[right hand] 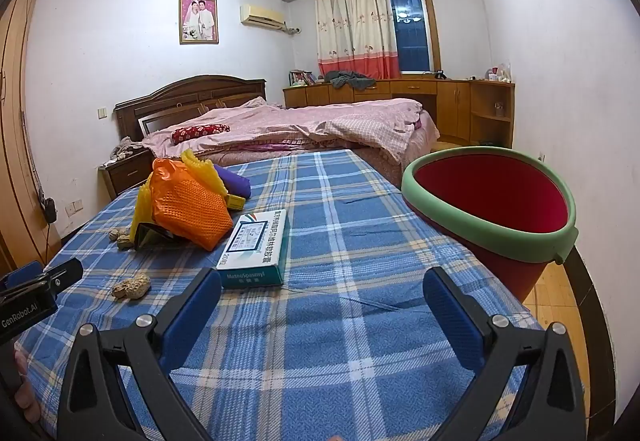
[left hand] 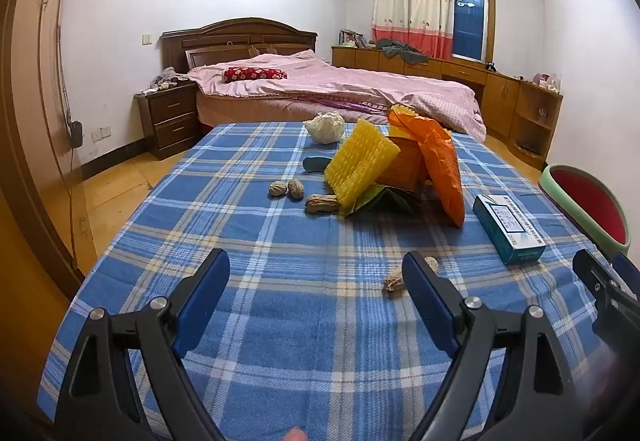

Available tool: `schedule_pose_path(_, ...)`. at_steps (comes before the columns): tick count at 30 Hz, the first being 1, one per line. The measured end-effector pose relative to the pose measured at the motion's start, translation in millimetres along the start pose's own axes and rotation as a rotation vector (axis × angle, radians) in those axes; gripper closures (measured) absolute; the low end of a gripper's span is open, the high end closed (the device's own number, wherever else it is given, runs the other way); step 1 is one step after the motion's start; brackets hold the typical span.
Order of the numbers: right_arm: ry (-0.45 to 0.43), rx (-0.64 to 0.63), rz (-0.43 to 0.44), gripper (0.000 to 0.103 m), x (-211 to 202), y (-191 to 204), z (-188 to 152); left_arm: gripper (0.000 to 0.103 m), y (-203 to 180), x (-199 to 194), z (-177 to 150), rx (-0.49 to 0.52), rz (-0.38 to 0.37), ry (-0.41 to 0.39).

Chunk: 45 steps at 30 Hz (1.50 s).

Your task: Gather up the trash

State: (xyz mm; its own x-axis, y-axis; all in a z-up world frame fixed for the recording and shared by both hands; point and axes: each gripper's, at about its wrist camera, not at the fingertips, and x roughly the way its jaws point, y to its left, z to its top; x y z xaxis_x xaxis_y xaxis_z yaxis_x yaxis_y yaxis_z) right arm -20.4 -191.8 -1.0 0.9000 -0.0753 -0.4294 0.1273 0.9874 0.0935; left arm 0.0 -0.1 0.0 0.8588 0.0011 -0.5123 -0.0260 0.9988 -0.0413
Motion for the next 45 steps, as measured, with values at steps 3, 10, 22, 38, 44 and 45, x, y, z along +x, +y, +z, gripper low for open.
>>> schedule_pose_path(3,0.0,0.0,0.0,0.0,0.0,0.0,-0.1,0.015,0.0,-0.2,0.0,-0.001,0.0,-0.001)
schedule_pose_path(10,0.0,-0.001,0.0,0.0,0.1,0.0,-0.2,0.015,-0.3,-0.6,-0.2,0.001,-0.004,0.001)
schedule_pose_path(22,-0.001,-0.002,-0.001,0.0,0.2,0.1,-0.3,0.015,-2.4,-1.8,-0.4,0.001,-0.004,0.003)
schedule_pose_path(38,-0.002,-0.003,-0.001,0.0,0.0,0.3,-0.2,0.015,-2.4,-1.9,-0.5,0.001,-0.004,0.003)
schedule_pose_path(44,-0.002,-0.004,-0.002,0.0,0.0,0.4,-0.2,0.015,-1.9,-1.4,-0.4,0.002,-0.004,0.003)
schedule_pose_path(45,-0.002,-0.004,-0.001,0.0,0.0,0.4,-0.2,0.015,-2.4,-1.8,-0.5,0.002,-0.004,0.003)
